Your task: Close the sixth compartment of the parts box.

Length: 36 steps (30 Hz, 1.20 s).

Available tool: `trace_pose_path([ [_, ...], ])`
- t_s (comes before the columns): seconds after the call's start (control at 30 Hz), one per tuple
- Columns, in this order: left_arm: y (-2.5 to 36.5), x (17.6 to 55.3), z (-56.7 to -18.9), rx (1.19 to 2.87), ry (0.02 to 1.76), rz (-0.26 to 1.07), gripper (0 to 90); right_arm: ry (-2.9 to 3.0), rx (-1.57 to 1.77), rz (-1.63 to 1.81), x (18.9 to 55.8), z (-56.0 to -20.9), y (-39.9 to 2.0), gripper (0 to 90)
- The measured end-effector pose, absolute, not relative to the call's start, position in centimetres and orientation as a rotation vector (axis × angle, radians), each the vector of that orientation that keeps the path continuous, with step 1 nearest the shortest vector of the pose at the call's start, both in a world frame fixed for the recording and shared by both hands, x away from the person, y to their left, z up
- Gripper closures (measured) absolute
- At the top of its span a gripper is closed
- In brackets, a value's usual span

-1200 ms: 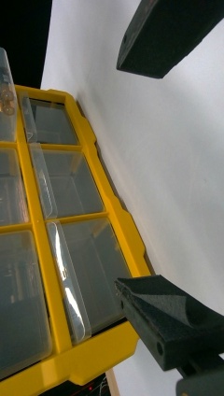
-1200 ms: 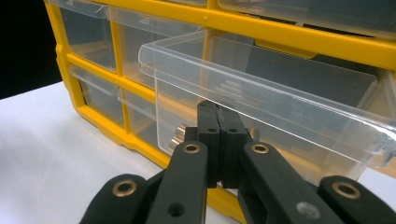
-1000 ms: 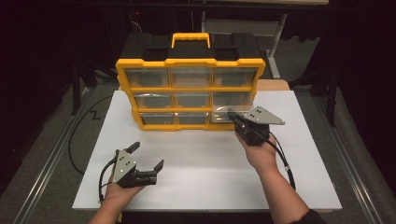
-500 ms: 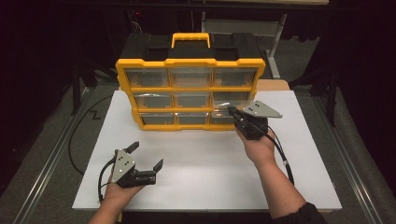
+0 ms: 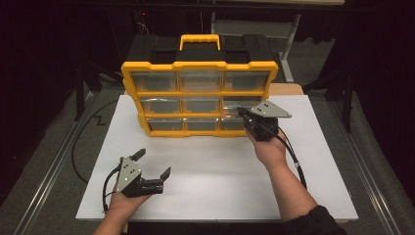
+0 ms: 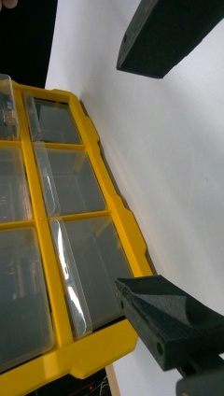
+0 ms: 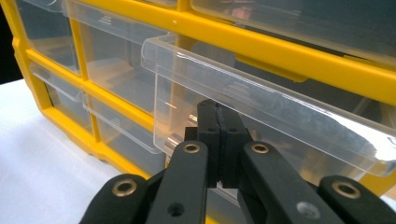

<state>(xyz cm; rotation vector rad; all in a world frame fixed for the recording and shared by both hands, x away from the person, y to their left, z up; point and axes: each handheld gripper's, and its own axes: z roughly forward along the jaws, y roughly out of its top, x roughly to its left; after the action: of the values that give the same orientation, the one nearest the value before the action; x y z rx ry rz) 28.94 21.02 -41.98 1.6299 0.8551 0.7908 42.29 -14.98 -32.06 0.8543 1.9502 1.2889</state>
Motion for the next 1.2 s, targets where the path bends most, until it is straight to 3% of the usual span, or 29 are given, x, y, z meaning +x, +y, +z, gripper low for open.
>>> trace_pose_path([
  [1.2,21.3,28.8,-41.9,1.618,0.859,0.783,0.4,1.928,0.845,1.223,44.7,-32.1,-14.2,90.0],
])
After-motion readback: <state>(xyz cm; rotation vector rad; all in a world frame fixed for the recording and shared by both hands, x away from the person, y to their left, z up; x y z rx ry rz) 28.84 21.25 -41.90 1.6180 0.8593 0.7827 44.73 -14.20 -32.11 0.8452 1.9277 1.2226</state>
